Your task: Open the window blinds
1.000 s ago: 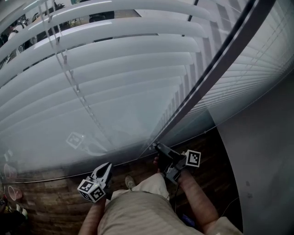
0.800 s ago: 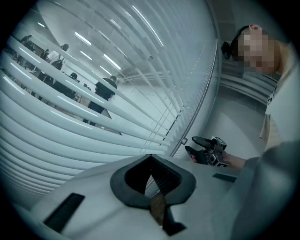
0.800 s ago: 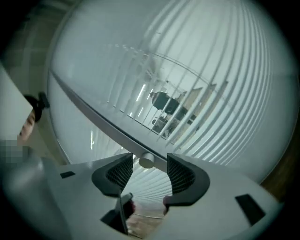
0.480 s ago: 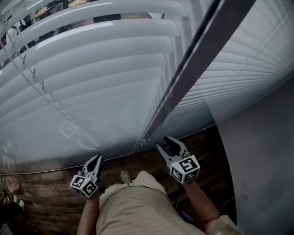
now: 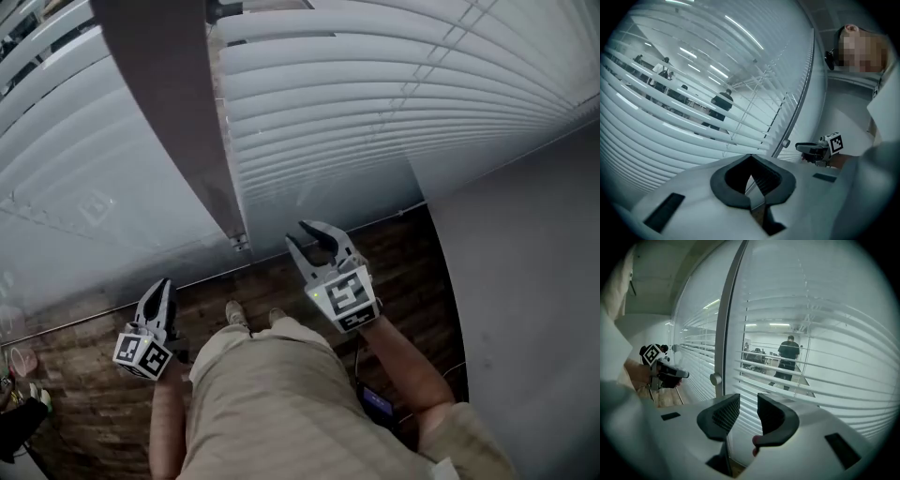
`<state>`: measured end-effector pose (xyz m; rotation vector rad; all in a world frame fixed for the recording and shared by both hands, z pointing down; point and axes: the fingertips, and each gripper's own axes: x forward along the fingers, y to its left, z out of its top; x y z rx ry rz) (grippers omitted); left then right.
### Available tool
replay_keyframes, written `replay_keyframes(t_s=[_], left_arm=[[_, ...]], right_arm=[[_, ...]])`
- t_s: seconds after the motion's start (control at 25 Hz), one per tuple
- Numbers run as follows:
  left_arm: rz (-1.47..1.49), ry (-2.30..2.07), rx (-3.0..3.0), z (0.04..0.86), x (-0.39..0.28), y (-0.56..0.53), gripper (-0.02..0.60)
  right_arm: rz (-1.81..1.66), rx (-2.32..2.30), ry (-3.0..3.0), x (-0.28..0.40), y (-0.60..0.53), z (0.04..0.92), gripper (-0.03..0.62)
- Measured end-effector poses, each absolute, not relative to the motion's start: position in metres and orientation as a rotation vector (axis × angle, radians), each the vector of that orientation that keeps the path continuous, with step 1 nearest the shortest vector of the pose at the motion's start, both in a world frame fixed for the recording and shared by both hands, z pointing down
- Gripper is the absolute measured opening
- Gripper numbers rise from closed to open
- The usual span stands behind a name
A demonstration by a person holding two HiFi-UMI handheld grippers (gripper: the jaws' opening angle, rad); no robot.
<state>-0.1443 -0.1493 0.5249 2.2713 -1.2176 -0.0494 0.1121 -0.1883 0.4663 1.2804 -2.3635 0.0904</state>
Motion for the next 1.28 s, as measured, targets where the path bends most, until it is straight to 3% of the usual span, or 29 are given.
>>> replay_keyframes(t_s=[1.28], left_arm=[[-0.008,-1.455,2.204,0.523,-0.096,-0.079,0.011]], right_arm=[[0.056,1.176,-2.412,0.164,-0.147,0.459,0.109]])
